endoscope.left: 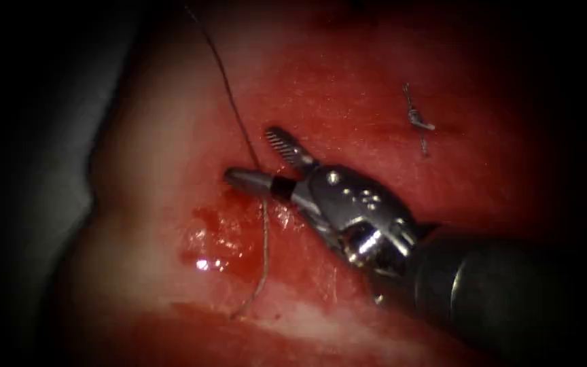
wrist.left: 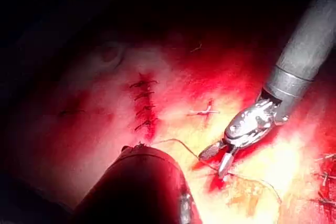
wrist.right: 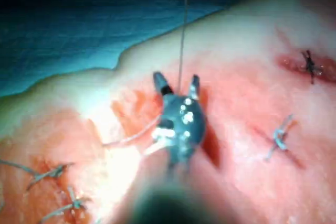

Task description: Wound Closure

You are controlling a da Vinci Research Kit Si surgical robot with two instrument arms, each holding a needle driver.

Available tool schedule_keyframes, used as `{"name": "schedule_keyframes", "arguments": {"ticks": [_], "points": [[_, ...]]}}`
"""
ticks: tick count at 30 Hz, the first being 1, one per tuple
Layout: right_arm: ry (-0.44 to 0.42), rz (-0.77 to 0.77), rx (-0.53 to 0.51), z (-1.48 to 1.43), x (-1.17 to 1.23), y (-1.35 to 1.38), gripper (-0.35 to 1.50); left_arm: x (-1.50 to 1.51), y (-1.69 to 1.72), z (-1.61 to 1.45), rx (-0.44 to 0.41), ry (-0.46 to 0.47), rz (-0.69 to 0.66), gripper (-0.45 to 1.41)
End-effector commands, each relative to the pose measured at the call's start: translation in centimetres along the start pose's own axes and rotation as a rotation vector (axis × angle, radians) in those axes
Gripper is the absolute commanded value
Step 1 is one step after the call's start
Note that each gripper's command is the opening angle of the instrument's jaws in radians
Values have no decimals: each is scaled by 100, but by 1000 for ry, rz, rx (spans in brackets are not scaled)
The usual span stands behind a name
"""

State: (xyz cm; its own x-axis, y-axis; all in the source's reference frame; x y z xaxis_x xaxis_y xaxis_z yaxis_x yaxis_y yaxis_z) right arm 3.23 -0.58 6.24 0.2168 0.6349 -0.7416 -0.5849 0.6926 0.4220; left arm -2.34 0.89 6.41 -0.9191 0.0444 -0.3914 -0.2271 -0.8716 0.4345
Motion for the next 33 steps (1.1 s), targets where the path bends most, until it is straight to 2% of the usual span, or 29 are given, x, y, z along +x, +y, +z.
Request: {"name": "schedule_keyframes", "arguments": {"ticks": [1, 7, 18, 22, 26, 30, 33], "points": [[-2, -14, 3, 18, 0, -2, 130, 4, 0, 5, 2, 4, 1, -45], [-20, -38, 21, 40, -6, -3, 130, 4, 1, -2, -1, 6, 2, -45], [-25, -74, 13, 58, -29, 1, 128, 13, 5, -12, 3, 6, 4, -45], [-25, -81, 13, 59, -30, 3, 125, 17, 6, -15, 2, 5, 9, -45], [-20, -93, 12, 60, -29, 1, 114, 18, 6, -16, 5, 5, 14, -45], [-14, -105, 13, 60, -29, 1, 91, 19, 7, -19, 5, 6, 14, -45], [3, -103, 10, 60, -26, 2, 81, 21, 8, -21, 5, 5, 19, -45]]}}
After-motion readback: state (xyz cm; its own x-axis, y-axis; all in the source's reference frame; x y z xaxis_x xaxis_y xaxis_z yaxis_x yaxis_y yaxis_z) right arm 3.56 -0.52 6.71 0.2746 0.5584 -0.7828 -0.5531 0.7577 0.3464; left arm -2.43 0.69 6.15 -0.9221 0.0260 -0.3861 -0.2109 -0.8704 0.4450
